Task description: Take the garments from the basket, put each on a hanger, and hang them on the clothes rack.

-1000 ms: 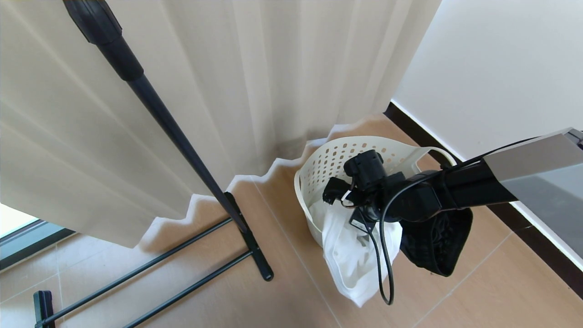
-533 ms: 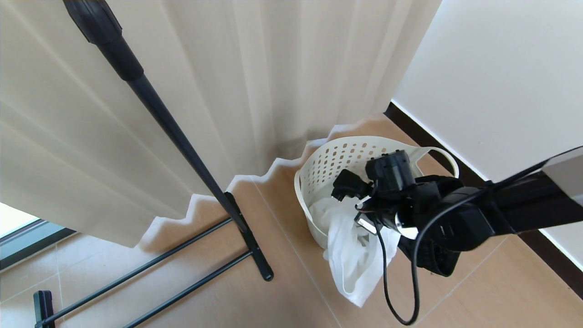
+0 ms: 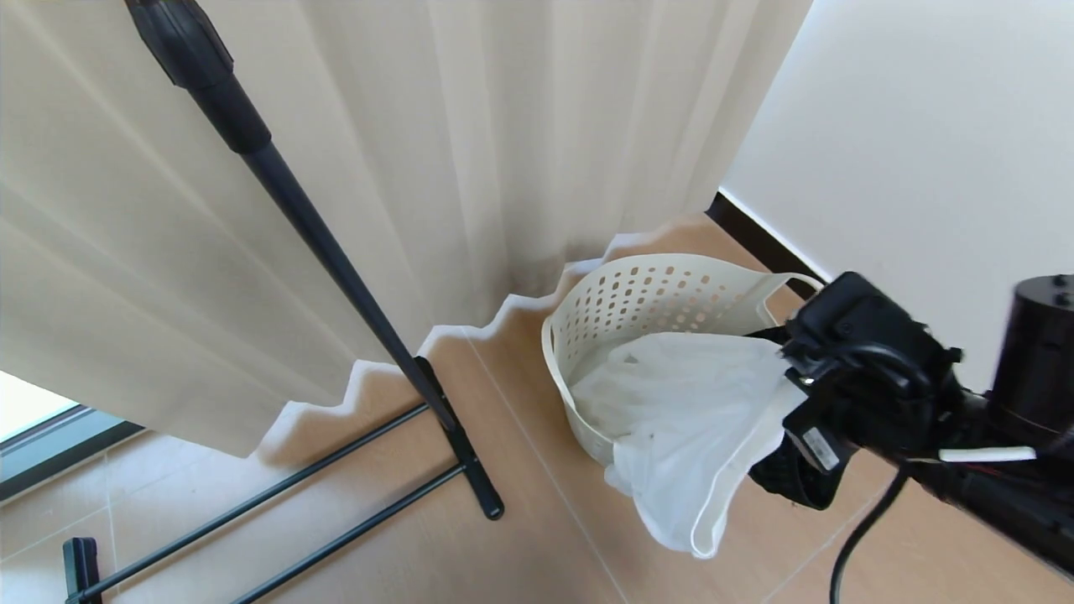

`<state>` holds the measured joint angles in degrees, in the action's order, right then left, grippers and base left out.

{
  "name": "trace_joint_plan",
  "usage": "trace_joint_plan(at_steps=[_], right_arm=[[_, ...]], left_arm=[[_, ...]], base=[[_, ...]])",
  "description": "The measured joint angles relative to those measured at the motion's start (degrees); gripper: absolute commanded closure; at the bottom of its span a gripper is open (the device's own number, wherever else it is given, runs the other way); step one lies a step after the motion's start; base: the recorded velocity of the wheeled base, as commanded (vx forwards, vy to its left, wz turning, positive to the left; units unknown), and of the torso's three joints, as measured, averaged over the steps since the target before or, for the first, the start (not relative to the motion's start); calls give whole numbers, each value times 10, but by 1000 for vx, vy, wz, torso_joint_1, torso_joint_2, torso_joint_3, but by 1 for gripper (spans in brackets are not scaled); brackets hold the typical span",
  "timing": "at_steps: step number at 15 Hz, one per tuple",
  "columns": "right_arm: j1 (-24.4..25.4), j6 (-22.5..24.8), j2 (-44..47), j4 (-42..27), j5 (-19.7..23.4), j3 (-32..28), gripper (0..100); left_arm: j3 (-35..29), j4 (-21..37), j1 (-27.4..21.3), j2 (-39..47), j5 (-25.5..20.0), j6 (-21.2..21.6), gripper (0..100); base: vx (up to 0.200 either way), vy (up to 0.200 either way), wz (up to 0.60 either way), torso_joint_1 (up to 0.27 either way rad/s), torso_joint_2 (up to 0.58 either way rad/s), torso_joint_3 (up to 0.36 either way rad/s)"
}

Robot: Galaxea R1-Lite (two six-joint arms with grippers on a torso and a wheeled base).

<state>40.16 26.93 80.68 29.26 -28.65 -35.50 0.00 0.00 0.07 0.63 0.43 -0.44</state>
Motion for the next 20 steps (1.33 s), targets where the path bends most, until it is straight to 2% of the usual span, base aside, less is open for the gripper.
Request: trace_joint_plan(at_steps=[2,7,9,15,20], right_arm=[[8,-22,-32,6,14,21,100],[9,-37,-51,7,23,28,100],[2,-39,-52,6,46,29,100],[-14,-39,-47,7,49,28,100],[-14,-38,-49,7,49,30,100]], left_arm=[[0,0,0,0,0,0,0],[0,0,0,0,0,0,0],[0,0,0,0,0,0,0],[0,0,0,0,0,0,0],[0,0,0,0,0,0,0]], base=[[0,0,0,2,2,181],[0,0,0,-2,4,200],[0,0,0,-2,-58,119],[0,0,0,11,-383,-152],[0,0,0,102,-460,-165]])
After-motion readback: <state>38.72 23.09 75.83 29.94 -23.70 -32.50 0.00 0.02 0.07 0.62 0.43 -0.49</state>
